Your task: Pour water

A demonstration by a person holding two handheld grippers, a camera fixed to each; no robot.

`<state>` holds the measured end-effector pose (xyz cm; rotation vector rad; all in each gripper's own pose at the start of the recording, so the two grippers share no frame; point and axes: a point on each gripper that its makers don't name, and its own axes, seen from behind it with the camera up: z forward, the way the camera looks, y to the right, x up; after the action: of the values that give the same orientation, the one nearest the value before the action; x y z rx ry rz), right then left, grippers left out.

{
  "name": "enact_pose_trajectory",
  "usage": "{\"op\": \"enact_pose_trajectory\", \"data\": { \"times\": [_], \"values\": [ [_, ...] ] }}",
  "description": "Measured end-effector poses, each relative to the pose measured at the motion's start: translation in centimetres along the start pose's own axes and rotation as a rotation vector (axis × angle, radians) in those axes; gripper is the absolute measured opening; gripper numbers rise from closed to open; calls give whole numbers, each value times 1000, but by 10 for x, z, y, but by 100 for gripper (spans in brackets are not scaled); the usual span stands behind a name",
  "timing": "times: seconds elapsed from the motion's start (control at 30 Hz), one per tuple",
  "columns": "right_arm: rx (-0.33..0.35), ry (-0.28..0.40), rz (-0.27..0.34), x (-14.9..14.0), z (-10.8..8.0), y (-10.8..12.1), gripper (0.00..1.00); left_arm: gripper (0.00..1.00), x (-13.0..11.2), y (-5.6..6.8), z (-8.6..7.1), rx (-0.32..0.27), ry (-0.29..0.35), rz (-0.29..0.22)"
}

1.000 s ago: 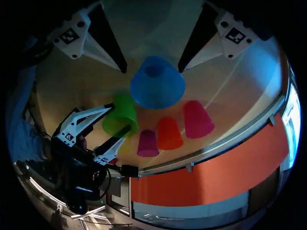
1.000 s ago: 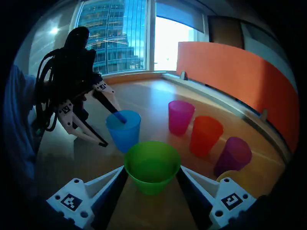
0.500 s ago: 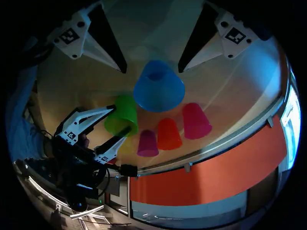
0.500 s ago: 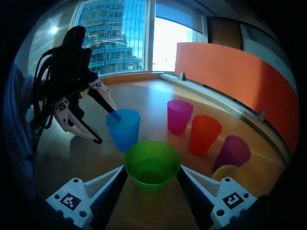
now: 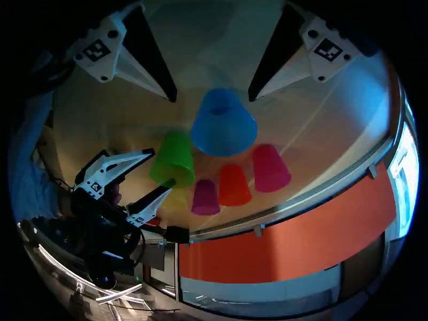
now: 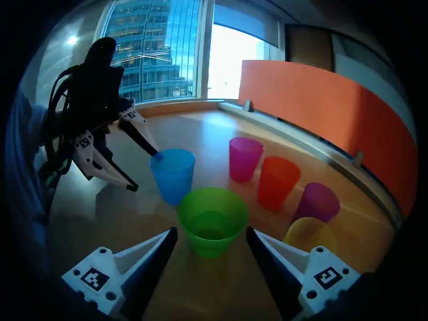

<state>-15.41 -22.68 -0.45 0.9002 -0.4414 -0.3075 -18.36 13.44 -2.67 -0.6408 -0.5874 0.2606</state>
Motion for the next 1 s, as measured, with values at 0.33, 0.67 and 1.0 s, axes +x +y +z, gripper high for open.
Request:
{"op": "enact_pose_trajectory", "data": {
  "times": [0.33,0.67,1.0],
  "values": [
    [-51,31,11,2,-29,2,100,100,8,-4,-18,39,52,-25],
    [-126,102,52,10,-63,3,100,100,19,-11,-39,116,125,-43],
    [-242,204,116,22,-97,12,99,99,33,-30,-66,238,228,-73]
  ]
}}
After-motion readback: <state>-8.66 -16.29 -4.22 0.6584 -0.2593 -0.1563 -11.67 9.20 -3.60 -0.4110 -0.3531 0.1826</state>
